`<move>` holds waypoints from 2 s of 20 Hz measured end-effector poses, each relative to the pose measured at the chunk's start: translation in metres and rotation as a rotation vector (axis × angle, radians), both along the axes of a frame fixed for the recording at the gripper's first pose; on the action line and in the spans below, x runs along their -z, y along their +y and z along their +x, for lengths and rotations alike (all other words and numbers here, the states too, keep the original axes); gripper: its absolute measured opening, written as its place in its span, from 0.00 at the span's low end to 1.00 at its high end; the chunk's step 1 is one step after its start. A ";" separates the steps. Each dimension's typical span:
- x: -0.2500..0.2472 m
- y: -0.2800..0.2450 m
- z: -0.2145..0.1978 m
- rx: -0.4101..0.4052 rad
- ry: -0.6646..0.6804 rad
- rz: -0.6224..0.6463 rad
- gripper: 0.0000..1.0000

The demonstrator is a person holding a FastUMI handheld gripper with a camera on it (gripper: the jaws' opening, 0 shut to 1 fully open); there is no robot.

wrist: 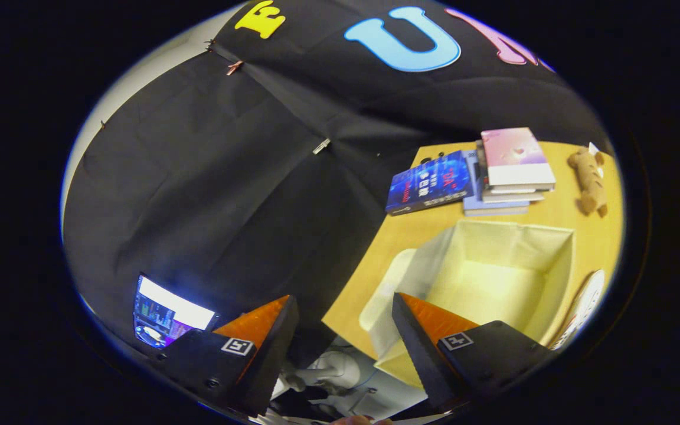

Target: Open the storage box then place both shoes into the box .Put the left shoe in first, then the right shoe, with the right side of both shoes facing outward in a uniform manner.

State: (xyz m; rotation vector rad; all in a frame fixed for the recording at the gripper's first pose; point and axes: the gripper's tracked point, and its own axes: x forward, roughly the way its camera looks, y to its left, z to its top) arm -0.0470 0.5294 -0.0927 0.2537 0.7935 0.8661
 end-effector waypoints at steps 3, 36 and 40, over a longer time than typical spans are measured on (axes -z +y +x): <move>0.000 -0.053 0.020 0.067 -0.108 -0.067 0.98; 0.246 -0.386 0.076 0.314 0.049 -0.641 0.99; 0.254 -0.371 0.080 0.288 0.117 -0.565 0.61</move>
